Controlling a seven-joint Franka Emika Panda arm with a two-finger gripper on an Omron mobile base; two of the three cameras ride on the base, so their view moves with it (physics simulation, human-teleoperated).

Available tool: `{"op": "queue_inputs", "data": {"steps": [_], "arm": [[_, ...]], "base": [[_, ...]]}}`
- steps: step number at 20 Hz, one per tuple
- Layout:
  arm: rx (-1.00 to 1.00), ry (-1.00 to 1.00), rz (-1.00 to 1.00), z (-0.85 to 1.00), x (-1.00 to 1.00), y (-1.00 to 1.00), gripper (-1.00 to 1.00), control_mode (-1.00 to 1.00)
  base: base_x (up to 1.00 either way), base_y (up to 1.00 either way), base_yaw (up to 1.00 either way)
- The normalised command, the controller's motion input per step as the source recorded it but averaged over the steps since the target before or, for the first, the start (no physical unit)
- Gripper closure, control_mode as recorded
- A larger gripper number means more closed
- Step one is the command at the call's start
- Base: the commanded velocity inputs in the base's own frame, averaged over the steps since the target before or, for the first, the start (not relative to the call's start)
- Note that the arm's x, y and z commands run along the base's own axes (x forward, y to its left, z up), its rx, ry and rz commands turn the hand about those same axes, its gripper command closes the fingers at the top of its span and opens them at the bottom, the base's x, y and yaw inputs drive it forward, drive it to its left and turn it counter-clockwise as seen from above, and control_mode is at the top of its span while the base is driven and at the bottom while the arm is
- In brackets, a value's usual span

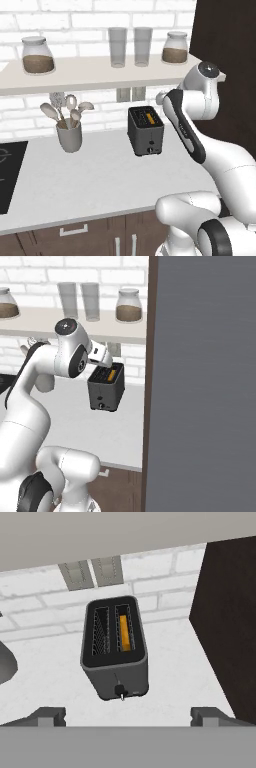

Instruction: Start the toaster. Once the lever pops up, take the bread to the plate on the dining counter.

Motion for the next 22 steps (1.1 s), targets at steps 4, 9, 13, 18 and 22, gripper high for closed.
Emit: {"op": "queue_inputs", "data": {"steps": [4,9,13,18,22], "arm": [[0.0,0.0,0.0,0.0,0.0,0.0,-1.0,-1.0],[0.0,0.0,0.0,0.0,0.0,0.0,-1.0,-1.0],[0.0,0.0,0.0,0.0,0.0,0.0,-1.0,-1.0],[0.0,0.0,0.0,0.0,0.0,0.0,-1.0,-1.0],[0.0,0.0,0.0,0.0,0.0,0.0,-1.0,-1.0]], "base": [[0.0,0.0,0.0],[0.0,0.0,0.0],[0.0,0.0,0.0],[0.0,0.0,0.0],[0.0,0.0,0.0]]}}
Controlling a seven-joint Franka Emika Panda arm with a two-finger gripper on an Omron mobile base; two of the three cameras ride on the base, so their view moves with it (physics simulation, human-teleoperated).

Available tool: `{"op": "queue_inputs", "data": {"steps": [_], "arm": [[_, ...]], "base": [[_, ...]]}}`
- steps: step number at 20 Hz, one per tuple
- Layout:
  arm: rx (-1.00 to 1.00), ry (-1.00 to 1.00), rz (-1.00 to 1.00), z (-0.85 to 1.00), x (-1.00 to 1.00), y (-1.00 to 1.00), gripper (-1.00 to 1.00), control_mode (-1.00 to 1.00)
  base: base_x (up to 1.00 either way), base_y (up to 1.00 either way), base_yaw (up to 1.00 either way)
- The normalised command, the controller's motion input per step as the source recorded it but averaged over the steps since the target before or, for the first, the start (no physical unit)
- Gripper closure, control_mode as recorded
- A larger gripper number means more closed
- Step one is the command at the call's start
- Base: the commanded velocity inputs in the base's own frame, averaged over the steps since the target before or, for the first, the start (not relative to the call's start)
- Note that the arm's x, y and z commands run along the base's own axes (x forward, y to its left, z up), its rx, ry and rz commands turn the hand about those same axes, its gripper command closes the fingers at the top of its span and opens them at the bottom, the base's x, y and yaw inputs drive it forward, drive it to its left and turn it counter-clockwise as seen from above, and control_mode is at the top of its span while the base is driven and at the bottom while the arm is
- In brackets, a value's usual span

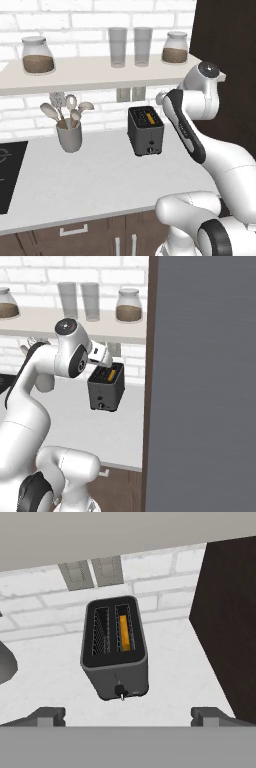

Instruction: Start the toaster. Once the lever pops up, take the bread to the plate on the dining counter.

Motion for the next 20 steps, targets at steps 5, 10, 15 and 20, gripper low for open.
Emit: {"op": "queue_inputs", "data": {"steps": [5,10,15,20], "arm": [[0.0,0.0,0.0,0.0,0.0,0.0,-1.0,-1.0],[0.0,0.0,0.0,0.0,0.0,0.0,-1.0,-1.0],[0.0,0.0,0.0,0.0,0.0,0.0,-1.0,-1.0],[0.0,0.0,0.0,0.0,0.0,0.0,-1.0,-1.0]], "base": [[0.0,0.0,0.0],[0.0,0.0,0.0],[0.0,0.0,0.0],[0.0,0.0,0.0]]}}
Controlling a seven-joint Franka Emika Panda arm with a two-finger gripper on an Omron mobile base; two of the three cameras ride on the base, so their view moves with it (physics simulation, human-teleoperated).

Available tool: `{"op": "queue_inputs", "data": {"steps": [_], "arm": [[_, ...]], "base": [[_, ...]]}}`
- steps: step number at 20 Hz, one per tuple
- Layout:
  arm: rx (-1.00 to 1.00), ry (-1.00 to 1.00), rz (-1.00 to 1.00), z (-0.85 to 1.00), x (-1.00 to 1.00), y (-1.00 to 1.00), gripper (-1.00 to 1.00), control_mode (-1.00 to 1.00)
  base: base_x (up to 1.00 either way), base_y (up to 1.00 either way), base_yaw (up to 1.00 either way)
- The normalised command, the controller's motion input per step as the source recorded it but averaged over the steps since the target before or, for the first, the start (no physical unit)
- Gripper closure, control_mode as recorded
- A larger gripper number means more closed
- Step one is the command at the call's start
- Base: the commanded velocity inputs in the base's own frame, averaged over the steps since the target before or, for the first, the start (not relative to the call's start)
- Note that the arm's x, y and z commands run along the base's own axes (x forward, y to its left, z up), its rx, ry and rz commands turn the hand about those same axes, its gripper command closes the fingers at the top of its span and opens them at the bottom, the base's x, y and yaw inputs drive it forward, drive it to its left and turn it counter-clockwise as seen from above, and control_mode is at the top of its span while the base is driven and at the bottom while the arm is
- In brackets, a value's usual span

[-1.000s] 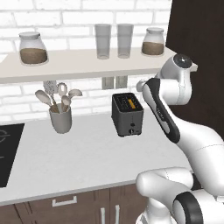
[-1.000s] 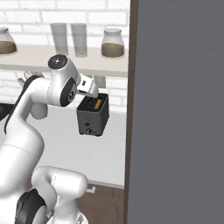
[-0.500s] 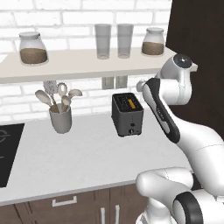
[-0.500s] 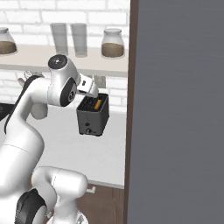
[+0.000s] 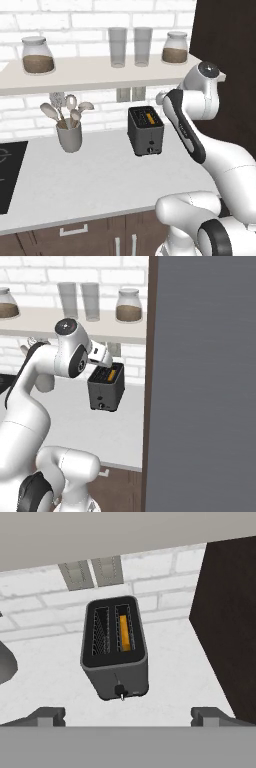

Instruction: Start the toaster. Once the lever pops up, take the bread to the plate on the dining counter.

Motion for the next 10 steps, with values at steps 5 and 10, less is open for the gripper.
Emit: {"op": "queue_inputs", "data": {"steps": [5,10], "arm": [[0.0,0.0,0.0,0.0,0.0,0.0,-1.0,-1.0],[0.0,0.0,0.0,0.0,0.0,0.0,-1.0,-1.0]], "base": [[0.0,0.0,0.0],[0.0,0.0,0.0]]}}
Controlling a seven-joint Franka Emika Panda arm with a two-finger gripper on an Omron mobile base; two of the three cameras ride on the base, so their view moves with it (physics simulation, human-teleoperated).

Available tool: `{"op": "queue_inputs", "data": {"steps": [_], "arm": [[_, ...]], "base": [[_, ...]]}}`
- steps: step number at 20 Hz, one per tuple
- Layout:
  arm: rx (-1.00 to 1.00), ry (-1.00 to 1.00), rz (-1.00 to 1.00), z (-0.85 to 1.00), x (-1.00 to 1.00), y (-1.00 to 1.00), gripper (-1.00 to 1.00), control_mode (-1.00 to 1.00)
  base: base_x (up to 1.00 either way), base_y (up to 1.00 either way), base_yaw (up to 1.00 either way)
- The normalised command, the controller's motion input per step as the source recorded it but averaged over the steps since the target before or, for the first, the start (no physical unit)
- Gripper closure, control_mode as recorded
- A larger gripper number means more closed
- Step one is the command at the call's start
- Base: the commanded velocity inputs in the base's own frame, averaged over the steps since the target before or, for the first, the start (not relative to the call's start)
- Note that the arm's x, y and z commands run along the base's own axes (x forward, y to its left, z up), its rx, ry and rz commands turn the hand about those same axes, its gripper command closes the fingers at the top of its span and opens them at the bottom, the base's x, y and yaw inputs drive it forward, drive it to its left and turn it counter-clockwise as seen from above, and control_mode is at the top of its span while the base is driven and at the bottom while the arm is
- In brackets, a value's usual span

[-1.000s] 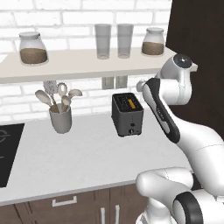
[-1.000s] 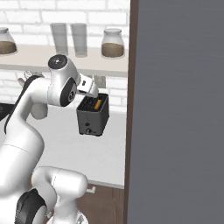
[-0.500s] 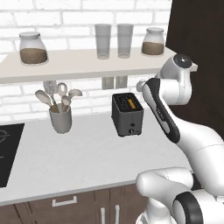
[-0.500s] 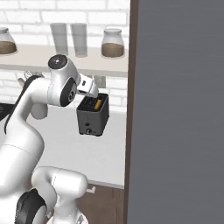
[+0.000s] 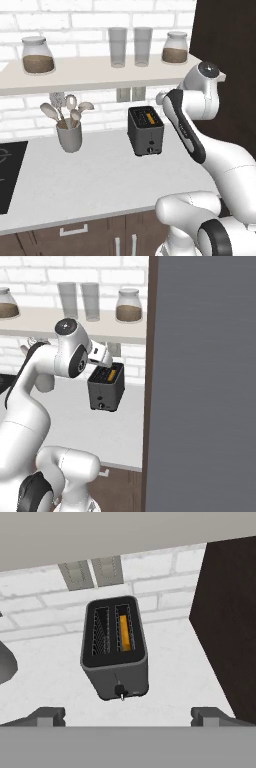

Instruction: Start the toaster. Once the lever pops up, take the bread to the plate on the dining counter.

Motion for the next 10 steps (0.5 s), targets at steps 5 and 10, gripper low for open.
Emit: {"op": "queue_inputs", "data": {"steps": [5,10], "arm": [[0.0,0.0,0.0,0.0,0.0,0.0,-1.0,-1.0],[0.0,0.0,0.0,0.0,0.0,0.0,-1.0,-1.0]], "base": [[0.0,0.0,0.0],[0.0,0.0,0.0]]}}
